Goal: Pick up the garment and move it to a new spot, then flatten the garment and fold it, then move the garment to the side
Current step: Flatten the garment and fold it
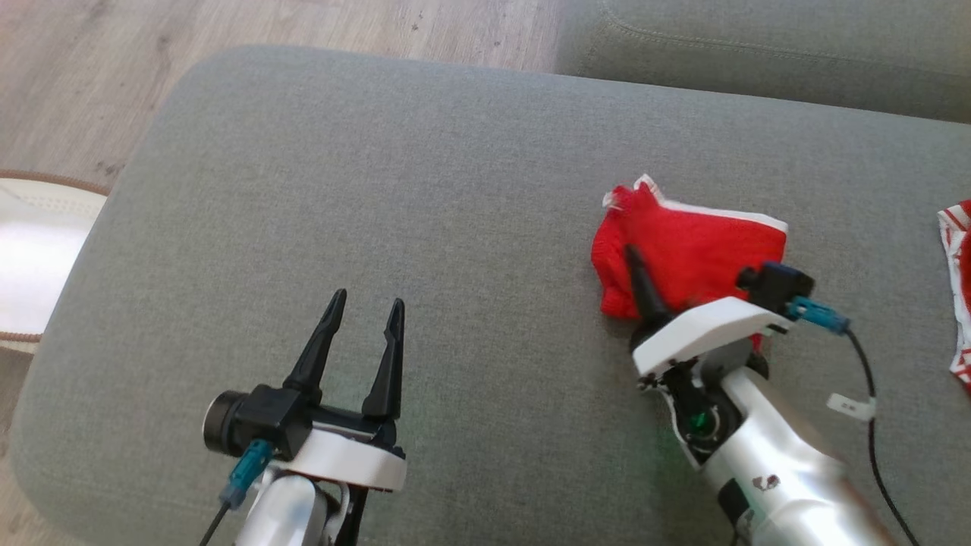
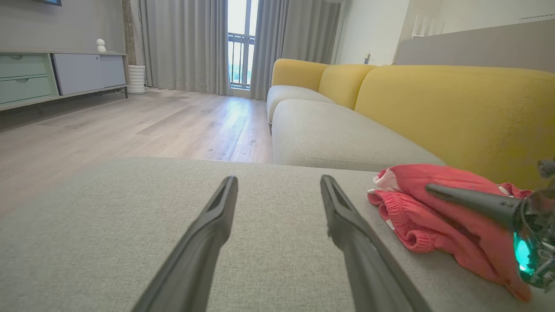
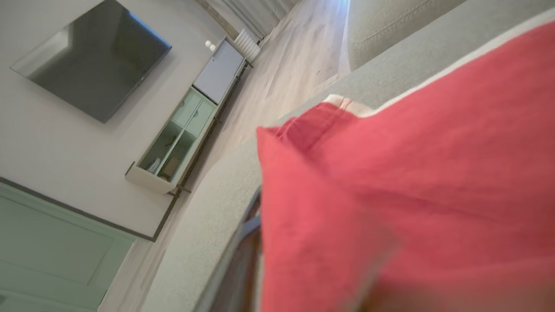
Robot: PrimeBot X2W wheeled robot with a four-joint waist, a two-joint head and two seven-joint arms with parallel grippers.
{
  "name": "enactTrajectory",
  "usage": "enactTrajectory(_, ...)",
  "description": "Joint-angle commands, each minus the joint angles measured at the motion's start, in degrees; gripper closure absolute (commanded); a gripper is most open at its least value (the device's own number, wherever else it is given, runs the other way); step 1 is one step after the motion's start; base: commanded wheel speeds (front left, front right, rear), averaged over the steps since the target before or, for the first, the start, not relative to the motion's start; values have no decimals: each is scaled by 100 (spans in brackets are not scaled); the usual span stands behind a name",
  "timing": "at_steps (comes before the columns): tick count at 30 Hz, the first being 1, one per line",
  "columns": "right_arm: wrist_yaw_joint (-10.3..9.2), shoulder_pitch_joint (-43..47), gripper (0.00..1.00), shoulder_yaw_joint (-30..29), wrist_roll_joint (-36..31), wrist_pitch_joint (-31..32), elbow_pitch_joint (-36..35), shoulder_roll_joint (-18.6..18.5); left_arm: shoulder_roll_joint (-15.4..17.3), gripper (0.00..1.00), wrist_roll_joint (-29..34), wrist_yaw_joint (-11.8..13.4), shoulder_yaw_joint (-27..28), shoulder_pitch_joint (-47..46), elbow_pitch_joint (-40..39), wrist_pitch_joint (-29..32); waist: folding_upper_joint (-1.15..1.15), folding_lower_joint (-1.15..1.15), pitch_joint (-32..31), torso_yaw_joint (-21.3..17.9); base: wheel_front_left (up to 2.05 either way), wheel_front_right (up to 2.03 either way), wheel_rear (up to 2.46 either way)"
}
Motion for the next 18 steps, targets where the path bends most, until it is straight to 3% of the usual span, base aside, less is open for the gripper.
enactTrajectory(1,-4,-246,0,243,15,-7,-119,50,35,0,39,-2,134,-162,-150,-30,0,0,8,11,0,0,0)
enactTrajectory(12,-4,-227,0,1602,299,413,-148,50,35,0,94,-2,194,-184,-73,-30,0,0,-62,-57,0,0,0)
enactTrajectory(18,-4,-240,0,1907,403,385,-268,50,35,0,139,-5,267,-176,-86,-30,0,0,-142,-269,0,0,0)
